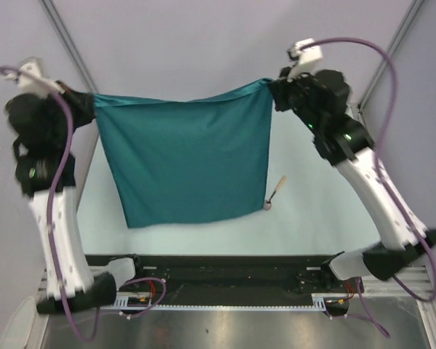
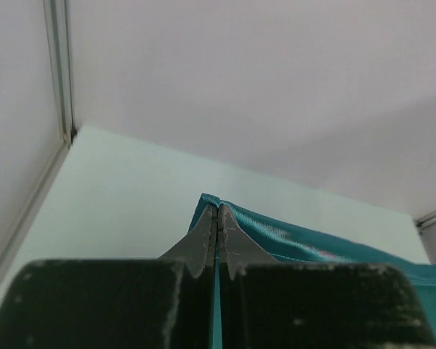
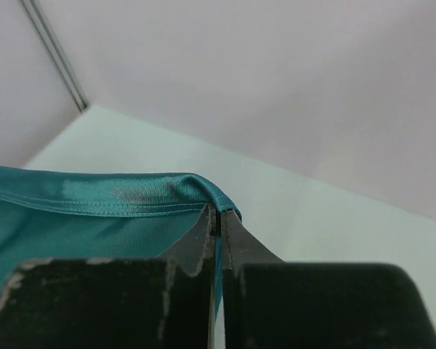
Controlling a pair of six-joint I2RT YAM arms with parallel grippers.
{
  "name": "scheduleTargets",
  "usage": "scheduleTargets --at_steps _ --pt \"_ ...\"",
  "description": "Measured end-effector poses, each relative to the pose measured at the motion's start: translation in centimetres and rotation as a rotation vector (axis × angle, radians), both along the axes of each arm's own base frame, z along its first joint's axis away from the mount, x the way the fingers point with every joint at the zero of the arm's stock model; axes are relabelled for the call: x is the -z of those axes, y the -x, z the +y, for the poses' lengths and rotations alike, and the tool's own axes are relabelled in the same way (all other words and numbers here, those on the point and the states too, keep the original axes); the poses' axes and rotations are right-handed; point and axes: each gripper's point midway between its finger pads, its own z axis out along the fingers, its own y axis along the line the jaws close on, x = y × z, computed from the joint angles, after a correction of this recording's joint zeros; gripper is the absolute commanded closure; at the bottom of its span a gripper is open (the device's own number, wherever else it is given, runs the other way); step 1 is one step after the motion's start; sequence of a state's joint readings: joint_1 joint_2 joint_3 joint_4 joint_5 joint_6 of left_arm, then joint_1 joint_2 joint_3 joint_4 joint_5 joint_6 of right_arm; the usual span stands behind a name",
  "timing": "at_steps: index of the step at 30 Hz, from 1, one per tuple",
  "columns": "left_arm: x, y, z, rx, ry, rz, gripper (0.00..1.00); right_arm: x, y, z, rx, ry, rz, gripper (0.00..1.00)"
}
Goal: Fold the napkin, place the utensils inside, and roll it up
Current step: Flatten the napkin out
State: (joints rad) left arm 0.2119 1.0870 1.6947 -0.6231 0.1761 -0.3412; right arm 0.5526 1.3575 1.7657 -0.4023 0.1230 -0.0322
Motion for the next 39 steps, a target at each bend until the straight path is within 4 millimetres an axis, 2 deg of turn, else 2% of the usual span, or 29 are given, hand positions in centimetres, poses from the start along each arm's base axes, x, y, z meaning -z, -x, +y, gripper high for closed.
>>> scheduleTargets --at_steps 1,2,3,4,5,6,7,8,9,11,12,13,15,16,18,20,24,27,29,32,33,35,36,37,39 --pt "2.4 -2.9 0.5 0.004 0.015 0.069 1.00 1.8 -1.9 0.6 -0.006 0.016 0.035 1.00" --pt "4.9 -5.6 1.0 0.011 0.031 0.136 1.00 4.6 -4.8 1.4 -0.010 0.039 0.090 1.00" --pt "6.8 -7.7 1.4 0.013 0.042 0.184 0.96 6.8 -6.6 2.0 -0.017 0.052 0.136 1.00" --pt "10.6 -10.9 2.1 0.016 0.063 0.274 0.89 9.9 -8.8 2.5 -0.025 0.067 0.200 1.00" --pt "13.3 -13.0 2.5 0.016 0.077 0.333 0.76 13.3 -10.8 2.9 -0.033 0.079 0.269 1.00" --pt "17.0 -15.3 3.0 0.015 0.097 0.416 0.49 16.0 -12.6 3.2 -0.037 0.083 0.326 1.00" --pt "20.9 -17.1 3.4 0.013 0.117 0.505 0.38 18.9 -14.9 3.3 -0.039 0.077 0.384 0.90" --pt "24.2 -18.9 3.8 0.014 0.132 0.577 0.31 21.3 -16.6 3.5 -0.042 0.069 0.432 0.73" --pt "27.2 -20.4 4.1 0.014 0.151 0.637 0.12 23.8 -18.9 3.5 -0.046 0.052 0.478 0.45" --pt "32.4 -22.0 4.4 0.009 0.181 0.748 0.02 28.0 -22.3 3.3 -0.054 -0.003 0.567 0.30" --pt "33.6 -22.3 4.5 0.008 0.188 0.776 0.00 29.4 -23.5 3.1 -0.059 -0.026 0.593 0.15" --pt "34.9 -22.4 4.6 0.003 0.194 0.809 0.00 30.8 -24.7 2.8 -0.069 -0.062 0.623 0.09" --pt "35.2 -22.2 4.6 0.000 0.197 0.831 0.00 32.8 -26.2 1.9 -0.082 -0.134 0.669 0.05" --pt "34.4 -22.2 4.7 -0.001 0.194 0.823 0.00 33.4 -26.3 1.4 -0.085 -0.162 0.696 0.04" --pt "32.2 -22.6 4.8 -0.001 0.178 0.774 0.00 33.9 -26.3 0.0 -0.080 -0.209 0.729 0.04" --pt "28.8 -22.3 4.6 0.006 0.149 0.708 0.00 33.7 -25.7 -1.1 -0.072 -0.236 0.743 0.05" --pt "22.3 -20.3 3.6 0.021 0.081 0.570 0.00 32.6 -22.2 -1.5 -0.070 -0.250 0.782 0.07" --pt "18.8 -17.7 1.0 0.065 0.031 0.484 0.00 31.3 -17.8 -1.3 -0.067 -0.239 0.809 0.07" --pt "17.8 -16.2 -1.7 0.114 -0.004 0.432 0.00 30.4 -14.5 -1.4 -0.052 -0.224 0.815 0.07" --pt "18.7 -13.3 -8.7 0.261 -0.091 0.402 0.00 29.6 -9.5 -2.1 -0.027 -0.213 0.824 0.07" --pt "19.1 -12.4 -11.9 0.335 -0.113 0.400 0.00 29.6 -8.1 -2.5 -0.015 -0.215 0.831 0.07" --pt "20.8 -10.6 -17.6 0.474 -0.148 0.405 0.00 30.0 -5.9 -3.4 0.008 -0.222 0.835 0.07" --pt "21.6 -9.8 -19.6 0.530 -0.153 0.413 0.00 30.7 -4.6 -3.9 0.018 -0.227 0.854 0.07" --pt "22.9 -8.8 -21.5 0.581 -0.158 0.429 0.00 31.5 -3.4 -4.2 0.026 -0.233 0.875 0.07" --pt "25.4 -7.0 -23.8 0.647 -0.157 0.479 0.00 33.5 -1.6 -4.7 0.040 -0.240 0.923 0.07"
